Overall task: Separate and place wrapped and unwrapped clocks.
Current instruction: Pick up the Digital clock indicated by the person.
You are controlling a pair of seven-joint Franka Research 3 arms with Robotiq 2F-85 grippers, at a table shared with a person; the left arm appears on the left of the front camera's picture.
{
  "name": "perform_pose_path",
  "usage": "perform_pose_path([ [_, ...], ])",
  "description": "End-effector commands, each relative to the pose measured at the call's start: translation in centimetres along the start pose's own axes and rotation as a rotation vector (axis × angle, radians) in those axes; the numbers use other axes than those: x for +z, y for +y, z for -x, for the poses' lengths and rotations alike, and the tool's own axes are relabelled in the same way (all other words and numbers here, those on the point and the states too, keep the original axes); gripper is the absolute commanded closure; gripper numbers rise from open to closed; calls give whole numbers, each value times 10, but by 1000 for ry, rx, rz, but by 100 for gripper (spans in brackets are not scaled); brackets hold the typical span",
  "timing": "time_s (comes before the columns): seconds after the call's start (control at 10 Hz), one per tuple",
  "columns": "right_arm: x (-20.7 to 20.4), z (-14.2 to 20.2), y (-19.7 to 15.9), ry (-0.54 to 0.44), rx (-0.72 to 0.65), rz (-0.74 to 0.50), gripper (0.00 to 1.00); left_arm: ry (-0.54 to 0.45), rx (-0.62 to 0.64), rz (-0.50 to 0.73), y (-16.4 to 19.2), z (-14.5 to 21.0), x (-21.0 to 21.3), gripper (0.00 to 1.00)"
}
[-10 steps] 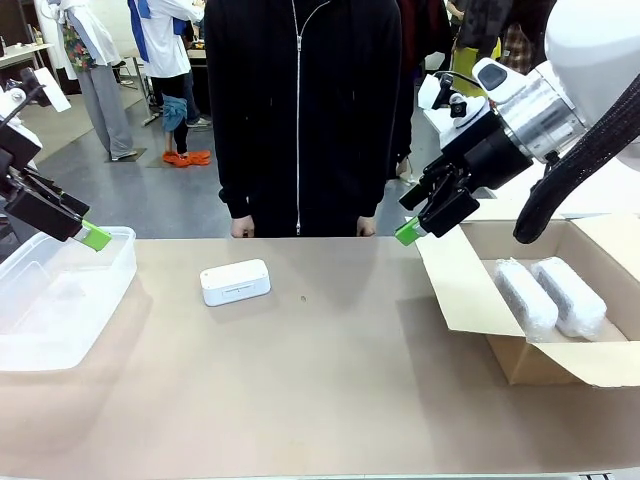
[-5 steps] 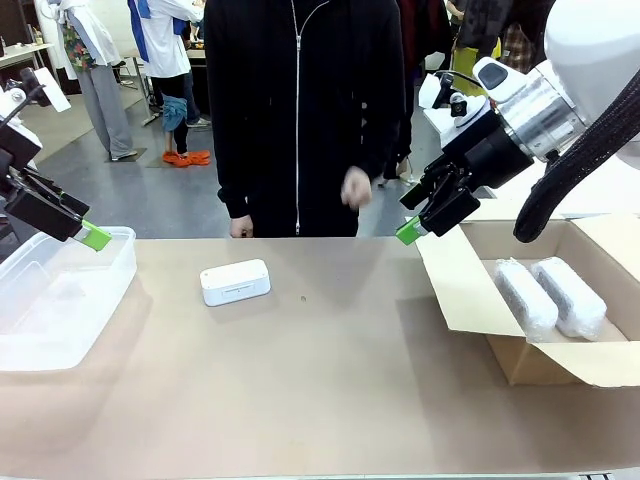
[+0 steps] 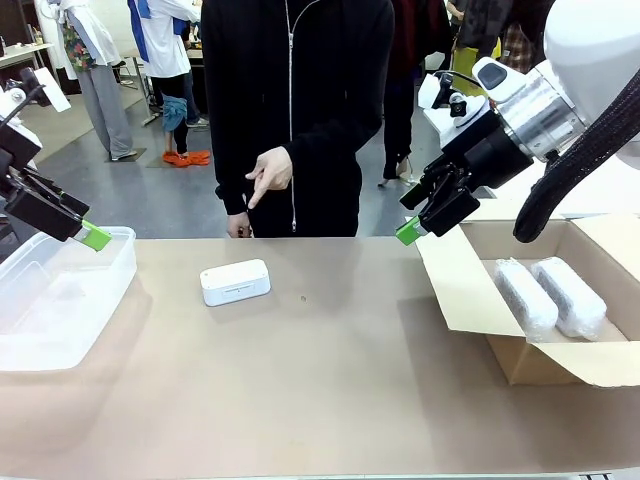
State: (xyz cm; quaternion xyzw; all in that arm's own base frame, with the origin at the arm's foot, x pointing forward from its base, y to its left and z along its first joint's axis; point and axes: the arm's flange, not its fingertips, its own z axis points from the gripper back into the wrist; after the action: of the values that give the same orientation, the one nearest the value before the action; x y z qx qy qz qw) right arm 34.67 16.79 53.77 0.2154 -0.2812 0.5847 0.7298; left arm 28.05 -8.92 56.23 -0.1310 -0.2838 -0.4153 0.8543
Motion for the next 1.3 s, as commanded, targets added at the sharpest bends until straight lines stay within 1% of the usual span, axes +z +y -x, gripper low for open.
perform_pose_path([
  [0.0, -1, -1, -4, -6, 12, -16, 0, -5, 3, 14, 0, 1, -1, 0],
  [1.2, -1, -1, -4, -6, 12, -16, 0, -5, 3, 14, 0, 1, -1, 0],
])
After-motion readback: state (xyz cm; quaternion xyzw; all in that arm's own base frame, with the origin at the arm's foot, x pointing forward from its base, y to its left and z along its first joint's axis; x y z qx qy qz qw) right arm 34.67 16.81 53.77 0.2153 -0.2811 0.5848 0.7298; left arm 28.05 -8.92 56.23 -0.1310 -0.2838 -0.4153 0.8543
